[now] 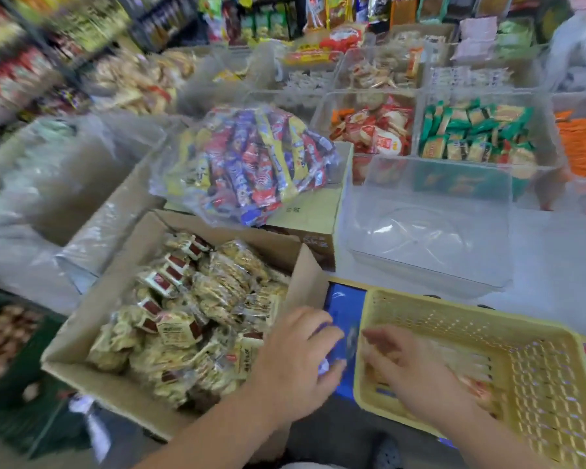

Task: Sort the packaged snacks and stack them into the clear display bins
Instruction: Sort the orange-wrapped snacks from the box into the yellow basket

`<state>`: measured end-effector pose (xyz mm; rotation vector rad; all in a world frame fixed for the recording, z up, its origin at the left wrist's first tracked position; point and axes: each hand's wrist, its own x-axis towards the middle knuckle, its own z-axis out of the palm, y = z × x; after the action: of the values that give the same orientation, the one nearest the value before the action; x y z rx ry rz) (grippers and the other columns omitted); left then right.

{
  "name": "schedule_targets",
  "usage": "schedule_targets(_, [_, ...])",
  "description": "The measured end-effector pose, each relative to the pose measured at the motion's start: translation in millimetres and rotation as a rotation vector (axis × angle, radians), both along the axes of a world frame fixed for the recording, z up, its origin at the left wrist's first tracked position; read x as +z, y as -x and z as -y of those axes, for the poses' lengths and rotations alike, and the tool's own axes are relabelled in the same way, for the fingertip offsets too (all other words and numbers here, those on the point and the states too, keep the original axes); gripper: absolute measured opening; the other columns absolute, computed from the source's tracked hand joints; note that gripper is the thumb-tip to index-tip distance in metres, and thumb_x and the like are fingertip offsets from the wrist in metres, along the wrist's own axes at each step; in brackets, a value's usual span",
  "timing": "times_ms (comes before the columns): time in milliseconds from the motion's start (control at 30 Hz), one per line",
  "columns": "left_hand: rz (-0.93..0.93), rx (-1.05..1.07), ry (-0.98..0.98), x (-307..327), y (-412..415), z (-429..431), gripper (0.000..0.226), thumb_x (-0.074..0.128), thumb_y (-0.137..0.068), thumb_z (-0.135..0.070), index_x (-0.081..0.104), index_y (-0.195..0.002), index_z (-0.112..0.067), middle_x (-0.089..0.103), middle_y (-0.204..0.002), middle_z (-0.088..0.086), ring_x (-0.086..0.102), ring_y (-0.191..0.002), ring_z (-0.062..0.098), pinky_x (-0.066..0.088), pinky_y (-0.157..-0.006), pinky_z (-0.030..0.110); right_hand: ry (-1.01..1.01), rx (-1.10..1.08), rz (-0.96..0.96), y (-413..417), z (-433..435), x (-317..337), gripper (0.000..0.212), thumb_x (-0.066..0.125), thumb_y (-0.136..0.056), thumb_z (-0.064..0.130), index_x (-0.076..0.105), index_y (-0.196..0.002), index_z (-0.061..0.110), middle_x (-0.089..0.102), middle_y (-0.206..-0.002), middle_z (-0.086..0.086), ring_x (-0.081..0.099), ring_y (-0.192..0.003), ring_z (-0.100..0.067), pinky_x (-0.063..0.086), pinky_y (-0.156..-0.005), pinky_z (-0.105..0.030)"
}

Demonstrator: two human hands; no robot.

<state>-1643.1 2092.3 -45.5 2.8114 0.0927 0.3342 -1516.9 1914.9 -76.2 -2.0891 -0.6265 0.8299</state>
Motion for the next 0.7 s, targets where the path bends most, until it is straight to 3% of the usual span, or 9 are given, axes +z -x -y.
schedule_targets(67, [0.02,0.198,-0.022,10,46,-49,0.036,0.069,-0.083,-0.044,0.069,-0.109,-0.02,0.06,-0.116,-0.002,0.053,-0.109,0.016,0.041,-0.094,0.028,-0.057,0.066,0.068,20,-37,14,0.017,0.072,-0.09,0.035,0.063,-0.097,0.048,0.065,-0.095,0.024,0.06,-0.09,0.006,0.047,-0.078,-0.011])
schedule_targets(133, [-0.041,0.415,-0.066,14,92,-104,0.041,0.069,-0.082,-0.045,0.071,-0.114,-0.019,0.062,-0.117,0.0,0.053,-0.111,0.017,0.044,-0.094,0.034,-0.073,0.13,0.184,40,-72,28,0.013,0.07,-0.088,0.043,0.061,-0.096,0.048,0.06,-0.092,0.025,0.057,-0.095,0.005,0.042,-0.074,-0.009])
schedule_targets(200, [-0.16,0.621,-0.099,14,132,-159,0.048,0.082,-0.078,-0.038,0.071,-0.119,-0.015,0.064,-0.12,0.008,0.057,-0.113,0.028,0.049,-0.096,0.046,-0.087,0.179,0.304,58,-107,44,0.019,0.061,-0.083,0.061,0.058,-0.1,0.052,0.057,-0.09,0.03,0.053,-0.095,0.009,0.041,-0.074,-0.01])
schedule_targets(267, [-0.272,0.732,-0.129,11,169,-214,0.058,0.089,-0.072,-0.034,0.071,-0.12,-0.009,0.065,-0.121,0.018,0.06,-0.11,0.041,0.05,-0.095,0.055,-0.129,0.198,0.28,78,-145,53,0.03,0.055,-0.079,0.069,0.059,-0.105,0.053,0.056,-0.094,0.033,0.054,-0.095,0.01,0.041,-0.073,-0.01])
schedule_targets(433, [-0.39,0.698,-0.017,-14,227,-306,0.062,0.085,-0.079,-0.039,0.065,-0.131,-0.012,0.047,-0.147,0.02,0.049,-0.132,0.043,0.048,-0.104,0.056,0.021,0.378,0.137,130,-236,35,0.047,0.07,-0.085,0.057,0.056,-0.128,0.044,0.052,-0.12,0.031,0.05,-0.115,0.007,0.044,-0.097,-0.017])
schedule_targets(567, [-0.293,0.619,0.076,-33,243,-320,0.064,0.078,-0.079,-0.047,0.063,-0.134,-0.017,0.03,-0.16,0.012,0.04,-0.142,0.035,0.047,-0.109,0.052,0.254,0.644,0.102,171,-295,8,0.079,0.077,-0.078,0.059,0.042,-0.146,0.04,0.044,-0.146,0.017,0.044,-0.134,-0.008,0.038,-0.111,-0.029])
schedule_targets(700, [-0.198,0.614,0.131,-34,243,-322,0.065,0.059,-0.078,-0.059,0.061,-0.132,-0.023,0.028,-0.163,0.008,0.042,-0.141,0.032,0.05,-0.104,0.051,0.384,0.848,0.16,195,-319,-21,0.093,0.08,-0.079,0.051,0.026,-0.155,0.04,0.03,-0.163,0.008,0.031,-0.147,-0.018,0.026,-0.122,-0.04])
